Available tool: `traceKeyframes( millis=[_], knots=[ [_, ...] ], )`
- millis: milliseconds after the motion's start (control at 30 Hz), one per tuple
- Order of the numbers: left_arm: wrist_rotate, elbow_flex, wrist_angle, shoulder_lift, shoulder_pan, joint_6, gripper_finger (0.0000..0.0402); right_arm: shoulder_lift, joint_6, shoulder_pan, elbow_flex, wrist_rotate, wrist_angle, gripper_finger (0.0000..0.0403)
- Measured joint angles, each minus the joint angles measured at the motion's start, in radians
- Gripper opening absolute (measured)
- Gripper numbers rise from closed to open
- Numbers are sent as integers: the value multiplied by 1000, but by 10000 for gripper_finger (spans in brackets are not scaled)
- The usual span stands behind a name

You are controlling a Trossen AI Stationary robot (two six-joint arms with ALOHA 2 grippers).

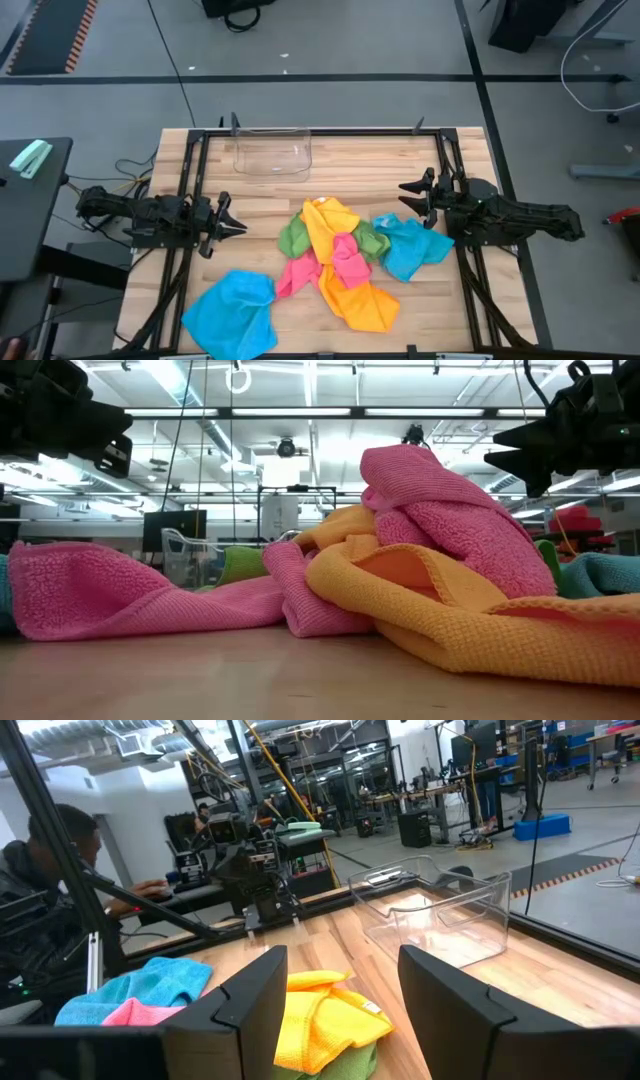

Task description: Fold microfiber towels

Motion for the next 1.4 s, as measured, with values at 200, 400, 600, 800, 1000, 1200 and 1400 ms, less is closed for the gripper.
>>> traceKeyframes(
  millis=[200, 400, 600, 800, 1000, 1200, 1400],
  knots=[
    [0, 0, 0, 0, 0, 0, 57, 0, 0, 0, 0, 0, 0, 201],
    [0, 0, 0, 0, 0, 0, 51, 0, 0, 0, 0, 0, 0, 201],
    [0, 0, 0, 0, 0, 0, 57, 0, 0, 0, 0, 0, 0, 201],
    [0, 0, 0, 0, 0, 0, 57, 0, 0, 0, 0, 0, 0, 201],
    [0, 0, 0, 0, 0, 0, 51, 0, 0, 0, 0, 0, 0, 201],
    [0, 0, 0, 0, 0, 0, 58, 0, 0, 0, 0, 0, 0, 201],
    [0, 0, 0, 0, 0, 0, 56, 0, 0, 0, 0, 0, 0, 201]
  ],
)
